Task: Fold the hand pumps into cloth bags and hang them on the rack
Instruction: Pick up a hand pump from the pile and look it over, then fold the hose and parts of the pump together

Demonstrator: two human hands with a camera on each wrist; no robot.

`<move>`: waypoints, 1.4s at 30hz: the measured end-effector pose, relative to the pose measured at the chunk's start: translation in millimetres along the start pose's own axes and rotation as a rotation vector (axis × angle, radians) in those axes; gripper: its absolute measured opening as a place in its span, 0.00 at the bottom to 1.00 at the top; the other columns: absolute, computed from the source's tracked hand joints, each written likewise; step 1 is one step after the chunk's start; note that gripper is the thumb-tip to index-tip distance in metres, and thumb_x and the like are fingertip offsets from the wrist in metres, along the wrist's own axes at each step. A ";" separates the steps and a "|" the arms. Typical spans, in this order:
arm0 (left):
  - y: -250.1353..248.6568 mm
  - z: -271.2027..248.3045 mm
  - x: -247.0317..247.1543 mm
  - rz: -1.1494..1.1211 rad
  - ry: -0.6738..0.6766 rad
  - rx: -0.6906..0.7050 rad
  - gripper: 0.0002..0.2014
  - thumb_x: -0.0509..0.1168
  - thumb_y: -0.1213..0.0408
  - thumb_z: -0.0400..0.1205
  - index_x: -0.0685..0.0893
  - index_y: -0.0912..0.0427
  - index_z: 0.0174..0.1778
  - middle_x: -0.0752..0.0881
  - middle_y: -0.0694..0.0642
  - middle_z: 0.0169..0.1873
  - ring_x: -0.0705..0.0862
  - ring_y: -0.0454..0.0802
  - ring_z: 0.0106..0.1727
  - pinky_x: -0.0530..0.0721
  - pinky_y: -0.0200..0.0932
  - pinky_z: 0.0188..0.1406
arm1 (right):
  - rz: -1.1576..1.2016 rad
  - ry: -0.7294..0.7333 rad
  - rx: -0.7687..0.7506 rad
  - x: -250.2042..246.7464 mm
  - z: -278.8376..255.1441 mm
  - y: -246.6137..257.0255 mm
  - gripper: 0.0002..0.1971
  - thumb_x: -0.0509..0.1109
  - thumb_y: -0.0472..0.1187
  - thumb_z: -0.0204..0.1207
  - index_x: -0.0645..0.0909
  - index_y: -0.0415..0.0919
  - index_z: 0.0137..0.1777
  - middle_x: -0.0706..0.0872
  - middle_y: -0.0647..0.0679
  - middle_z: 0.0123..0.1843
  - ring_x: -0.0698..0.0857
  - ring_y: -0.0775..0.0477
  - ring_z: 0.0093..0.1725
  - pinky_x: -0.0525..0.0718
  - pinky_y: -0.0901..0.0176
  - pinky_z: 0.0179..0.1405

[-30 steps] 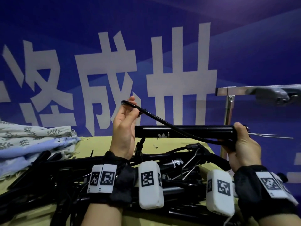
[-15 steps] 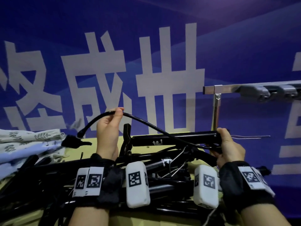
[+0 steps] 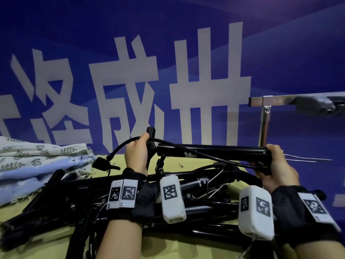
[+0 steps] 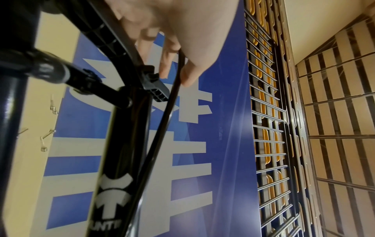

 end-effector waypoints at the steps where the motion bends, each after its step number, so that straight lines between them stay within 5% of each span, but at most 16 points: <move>1: 1.4 0.3 1.0 0.015 0.014 -0.023 0.21 0.68 0.52 0.66 0.85 0.68 0.45 0.88 0.63 0.45 0.86 0.63 0.51 0.82 0.57 0.57 | 0.003 -0.001 0.000 -0.6 0.0 0.8 0.10 0.74 0.42 0.71 0.77 0.37 0.39 0.83 0.44 0.37 0.83 0.48 0.33 0.81 0.58 0.31; 4: 1.0 -2.0 3.4 0.043 0.051 -0.052 0.11 0.64 0.63 0.76 0.83 0.69 0.44 0.83 0.61 0.39 0.81 0.56 0.43 0.76 0.49 0.46 | 0.001 -0.012 -0.003 -3.0 0.7 3.0 0.10 0.74 0.41 0.70 0.76 0.37 0.38 0.83 0.43 0.38 0.83 0.47 0.32 0.85 0.56 0.37; 8: 0.7 -3.0 8.7 0.101 0.072 -0.035 0.03 0.59 0.68 0.80 0.77 0.64 0.45 0.74 0.60 0.40 0.74 0.54 0.42 0.69 0.47 0.43 | 0.008 -0.023 -0.007 -4.9 0.6 3.8 0.10 0.73 0.40 0.71 0.76 0.37 0.36 0.83 0.43 0.37 0.82 0.47 0.32 0.86 0.55 0.39; 14: 3.3 3.3 7.4 0.147 0.038 0.007 0.11 0.56 0.72 0.81 0.78 0.73 0.55 0.76 0.62 0.42 0.74 0.55 0.43 0.71 0.45 0.45 | -0.045 -0.013 0.025 -4.2 7.7 0.6 0.10 0.72 0.41 0.72 0.76 0.37 0.37 0.84 0.42 0.40 0.84 0.45 0.35 0.82 0.57 0.32; 16: 4.4 4.6 2.8 0.144 0.005 -0.017 0.12 0.57 0.74 0.80 0.77 0.72 0.57 0.77 0.62 0.42 0.76 0.56 0.44 0.74 0.46 0.45 | -0.060 -0.011 0.047 -5.0 12.2 -2.4 0.11 0.73 0.42 0.72 0.77 0.35 0.43 0.84 0.39 0.46 0.85 0.44 0.41 0.81 0.58 0.30; 20: 7.2 0.6 0.1 0.066 -0.001 -0.103 0.07 0.60 0.78 0.79 0.75 0.62 0.43 0.78 0.56 0.35 0.79 0.52 0.37 0.77 0.41 0.35 | -0.085 -0.057 0.094 -12.8 18.8 -8.3 0.22 0.75 0.43 0.72 0.76 0.31 0.60 0.84 0.37 0.56 0.84 0.46 0.39 0.81 0.56 0.25; 23: 9.4 -1.5 0.6 0.053 0.010 -0.126 0.08 0.62 0.75 0.80 0.79 0.69 0.55 0.81 0.57 0.37 0.81 0.51 0.38 0.77 0.40 0.34 | -0.129 -0.063 0.082 -14.8 21.5 -7.4 0.26 0.75 0.45 0.72 0.75 0.30 0.64 0.84 0.36 0.56 0.85 0.46 0.38 0.82 0.56 0.21; 26: 13.9 0.0 -0.1 0.055 -0.012 -0.150 0.14 0.63 0.73 0.79 0.79 0.73 0.59 0.83 0.61 0.45 0.83 0.55 0.45 0.78 0.44 0.43 | -0.240 -0.104 0.055 -17.7 23.1 -5.1 0.39 0.77 0.52 0.64 0.70 0.30 0.71 0.84 0.35 0.59 0.86 0.42 0.42 0.84 0.50 0.32; 28: 14.6 -0.9 1.4 0.071 -0.002 -0.166 0.11 0.61 0.73 0.79 0.80 0.72 0.55 0.82 0.62 0.45 0.81 0.56 0.46 0.76 0.46 0.45 | -0.374 -0.174 0.031 -24.4 22.8 2.9 0.47 0.73 0.60 0.55 0.69 0.30 0.71 0.77 0.36 0.65 0.84 0.37 0.54 0.85 0.41 0.48; 31: 13.6 -1.7 2.6 0.077 -0.005 -0.169 0.03 0.60 0.75 0.78 0.78 0.69 0.46 0.78 0.62 0.41 0.78 0.55 0.43 0.73 0.46 0.43 | -0.547 -0.323 -0.037 -36.0 23.1 30.0 0.41 0.69 0.54 0.69 0.60 0.28 0.74 0.62 0.36 0.74 0.65 0.36 0.73 0.72 0.46 0.66; 34: 9.4 -4.2 5.2 0.069 0.011 -0.165 0.05 0.60 0.75 0.77 0.76 0.70 0.48 0.79 0.64 0.40 0.79 0.55 0.40 0.74 0.45 0.39 | -0.521 -0.382 -0.155 -26.9 19.1 59.3 0.25 0.70 0.43 0.70 0.60 0.41 0.61 0.60 0.36 0.74 0.68 0.36 0.70 0.71 0.52 0.63; 36: 6.7 -5.6 9.4 0.074 0.055 -0.180 0.16 0.60 0.74 0.76 0.74 0.73 0.60 0.81 0.66 0.45 0.82 0.57 0.40 0.79 0.45 0.36 | -0.518 -0.390 -0.262 -10.7 14.0 72.6 0.22 0.68 0.38 0.69 0.56 0.43 0.53 0.61 0.37 0.73 0.72 0.35 0.68 0.73 0.53 0.64; 39: -0.2 -5.4 16.6 0.179 0.132 -0.204 0.27 0.60 0.77 0.76 0.60 0.68 0.72 0.77 0.63 0.43 0.79 0.54 0.34 0.79 0.44 0.29 | -0.605 -0.299 -0.341 30.1 11.4 84.0 0.18 0.65 0.36 0.70 0.60 0.45 0.54 0.63 0.37 0.72 0.74 0.35 0.68 0.72 0.54 0.65; 42: -2.8 1.5 18.8 0.347 0.193 -0.219 0.31 0.61 0.75 0.77 0.56 0.69 0.75 0.76 0.61 0.43 0.79 0.51 0.32 0.76 0.40 0.24 | -0.877 -0.084 -0.288 86.1 26.6 80.5 0.22 0.64 0.40 0.73 0.70 0.35 0.67 0.70 0.37 0.71 0.76 0.36 0.66 0.74 0.53 0.64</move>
Point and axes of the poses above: each hand's wrist, its own z-axis towards the middle knuckle, its own x-axis out of the palm, y = z × x, the point moved 7 cm from there along z, towards the middle knuckle
